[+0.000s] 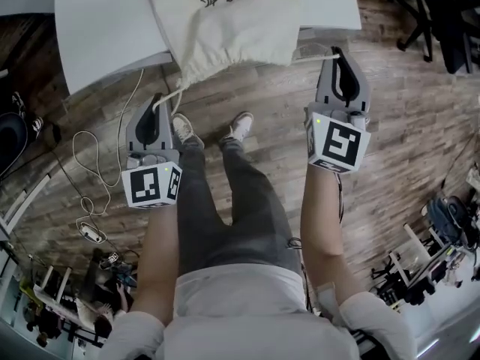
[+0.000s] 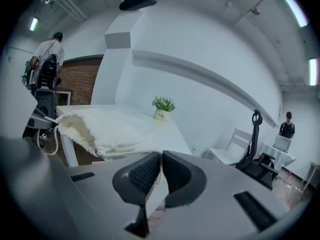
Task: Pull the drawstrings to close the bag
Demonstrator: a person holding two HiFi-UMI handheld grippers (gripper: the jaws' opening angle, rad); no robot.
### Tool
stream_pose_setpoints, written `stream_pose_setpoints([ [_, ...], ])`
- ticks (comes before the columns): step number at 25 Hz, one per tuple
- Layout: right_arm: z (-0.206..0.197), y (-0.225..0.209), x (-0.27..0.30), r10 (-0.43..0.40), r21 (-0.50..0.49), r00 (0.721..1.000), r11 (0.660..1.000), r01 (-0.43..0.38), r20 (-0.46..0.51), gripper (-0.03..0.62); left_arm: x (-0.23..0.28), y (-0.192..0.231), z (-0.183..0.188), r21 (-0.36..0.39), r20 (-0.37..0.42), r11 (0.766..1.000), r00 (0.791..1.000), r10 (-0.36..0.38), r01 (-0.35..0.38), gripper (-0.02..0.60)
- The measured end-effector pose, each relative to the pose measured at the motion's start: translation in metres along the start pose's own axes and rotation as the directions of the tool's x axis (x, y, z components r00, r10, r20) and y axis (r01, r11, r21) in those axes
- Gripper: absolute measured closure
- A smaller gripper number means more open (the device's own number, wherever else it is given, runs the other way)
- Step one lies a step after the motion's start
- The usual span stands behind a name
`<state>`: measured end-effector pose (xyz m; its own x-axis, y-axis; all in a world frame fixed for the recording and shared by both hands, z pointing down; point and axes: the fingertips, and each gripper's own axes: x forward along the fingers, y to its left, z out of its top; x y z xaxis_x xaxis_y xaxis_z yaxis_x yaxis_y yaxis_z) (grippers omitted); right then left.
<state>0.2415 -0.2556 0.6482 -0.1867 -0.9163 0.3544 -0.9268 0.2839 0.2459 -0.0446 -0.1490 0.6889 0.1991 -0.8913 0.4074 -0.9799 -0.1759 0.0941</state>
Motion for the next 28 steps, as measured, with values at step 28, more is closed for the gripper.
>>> stream_pose_setpoints([
  [28,0.111,-0.061,-0.055,-0.101,-0.130,0.995,0.986,0.101,0.004,0.549,-0.088,0.127,0.139,0.064,0.091,0.942,0.942,0.324,-0.330,0.565],
])
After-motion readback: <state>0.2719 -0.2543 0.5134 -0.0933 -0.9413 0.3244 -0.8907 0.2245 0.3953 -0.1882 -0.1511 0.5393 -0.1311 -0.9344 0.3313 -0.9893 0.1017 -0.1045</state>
